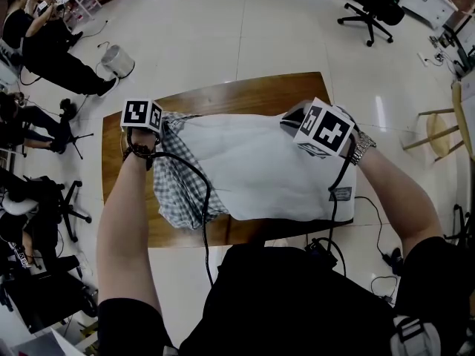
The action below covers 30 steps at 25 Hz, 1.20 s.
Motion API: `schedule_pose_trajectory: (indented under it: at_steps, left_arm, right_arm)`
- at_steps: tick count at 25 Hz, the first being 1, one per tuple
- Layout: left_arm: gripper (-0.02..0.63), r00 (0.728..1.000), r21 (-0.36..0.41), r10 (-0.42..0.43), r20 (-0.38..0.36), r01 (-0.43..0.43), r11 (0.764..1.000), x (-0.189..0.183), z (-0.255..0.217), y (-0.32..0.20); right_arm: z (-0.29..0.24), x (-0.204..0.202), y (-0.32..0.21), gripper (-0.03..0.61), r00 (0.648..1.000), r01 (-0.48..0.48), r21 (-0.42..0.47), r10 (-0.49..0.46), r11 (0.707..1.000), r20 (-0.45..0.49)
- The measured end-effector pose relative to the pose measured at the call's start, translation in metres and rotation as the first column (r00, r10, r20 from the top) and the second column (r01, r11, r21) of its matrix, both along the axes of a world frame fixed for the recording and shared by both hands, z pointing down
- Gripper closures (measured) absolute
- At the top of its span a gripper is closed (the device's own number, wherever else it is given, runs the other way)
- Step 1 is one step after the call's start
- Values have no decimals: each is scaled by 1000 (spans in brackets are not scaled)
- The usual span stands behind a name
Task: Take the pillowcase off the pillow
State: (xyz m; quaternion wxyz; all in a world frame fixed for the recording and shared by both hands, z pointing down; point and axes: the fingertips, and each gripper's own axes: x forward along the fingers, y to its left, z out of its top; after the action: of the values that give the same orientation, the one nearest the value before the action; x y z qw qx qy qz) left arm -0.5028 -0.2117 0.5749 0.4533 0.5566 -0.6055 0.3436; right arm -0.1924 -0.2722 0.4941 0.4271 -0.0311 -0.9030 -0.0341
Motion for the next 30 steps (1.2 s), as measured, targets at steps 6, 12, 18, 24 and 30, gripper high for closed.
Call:
schedule_pose_trajectory:
  at_steps: [6, 12, 18, 24, 30]
  left_arm:
    - [600, 1000, 18, -4, 6, 4, 1000, 5, 5, 10]
    - [590, 995, 70, 80, 55, -83, 994, 22, 4, 9]
    - [535, 990, 147, 99, 105, -113, 983, 32, -4, 9]
    - [462, 987, 210, 86, 133, -113, 971, 43, -9, 23]
    - [451, 990, 253, 62, 123, -92, 963, 64, -21, 41]
  right_arm:
    - [14, 8, -2, 569, 1000, -24, 4, 24, 1000, -7]
    - [26, 4, 2, 566, 999, -26, 51, 27, 998, -21]
    - [29, 0, 11, 515, 999, -37, 71, 36, 997, 18]
    - [26, 9, 15, 466, 995, -72, 127, 63, 989, 72]
    - [17, 29, 32, 463, 990, -94, 145, 78, 985, 114]
